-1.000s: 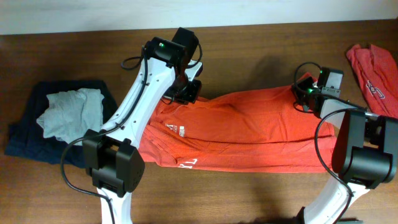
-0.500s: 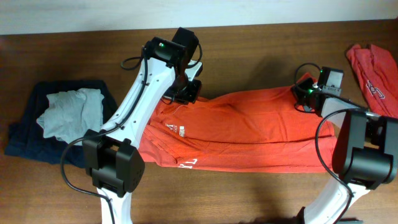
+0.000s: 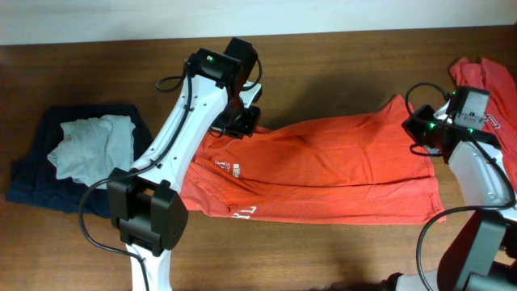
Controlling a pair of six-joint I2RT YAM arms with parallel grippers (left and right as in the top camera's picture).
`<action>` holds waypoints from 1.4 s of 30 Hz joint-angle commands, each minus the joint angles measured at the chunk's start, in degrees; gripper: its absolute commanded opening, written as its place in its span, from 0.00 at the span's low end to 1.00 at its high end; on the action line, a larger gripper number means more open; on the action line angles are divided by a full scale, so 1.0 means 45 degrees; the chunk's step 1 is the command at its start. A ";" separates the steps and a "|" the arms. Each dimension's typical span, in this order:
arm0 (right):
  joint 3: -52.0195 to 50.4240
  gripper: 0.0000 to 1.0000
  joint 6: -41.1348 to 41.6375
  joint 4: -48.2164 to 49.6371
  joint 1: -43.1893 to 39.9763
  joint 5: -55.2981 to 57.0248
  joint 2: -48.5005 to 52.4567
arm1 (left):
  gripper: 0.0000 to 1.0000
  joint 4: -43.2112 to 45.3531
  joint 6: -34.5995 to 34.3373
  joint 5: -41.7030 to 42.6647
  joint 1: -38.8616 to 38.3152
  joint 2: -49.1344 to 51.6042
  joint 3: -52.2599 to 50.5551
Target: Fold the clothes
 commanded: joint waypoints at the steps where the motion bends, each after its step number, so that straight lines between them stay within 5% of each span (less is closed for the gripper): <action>1: -0.0029 0.07 -0.0457 0.0126 -0.0019 0.0238 0.0024 | 0.01 -0.0175 -0.0078 -0.0146 -0.0063 -0.0097 0.0034; 19: 0.1579 0.16 0.0505 0.1345 0.0044 -0.0894 0.3337 | 0.01 -0.0457 -0.0083 -0.0194 -0.0704 -0.0097 0.0034; 27: 0.5659 0.64 0.0510 -0.0330 0.0772 -0.1049 0.6625 | 0.01 -0.0432 -0.0083 -0.0194 -0.0704 -0.0097 0.0034; 36: 0.6130 0.57 0.1277 -0.0733 0.0889 0.0102 0.7533 | 0.01 -0.0442 -0.0087 -0.0189 -0.0704 -0.0097 0.0034; 40: 0.6130 0.32 0.1428 -0.1268 0.0899 0.1180 0.7533 | 0.01 -0.0432 -0.0087 -0.0189 -0.0704 -0.0097 0.0034; 42: 0.6130 0.31 0.1515 -0.1511 0.0894 0.1554 0.7543 | 0.00 -0.0432 -0.0087 -0.0185 -0.0704 -0.0097 0.0034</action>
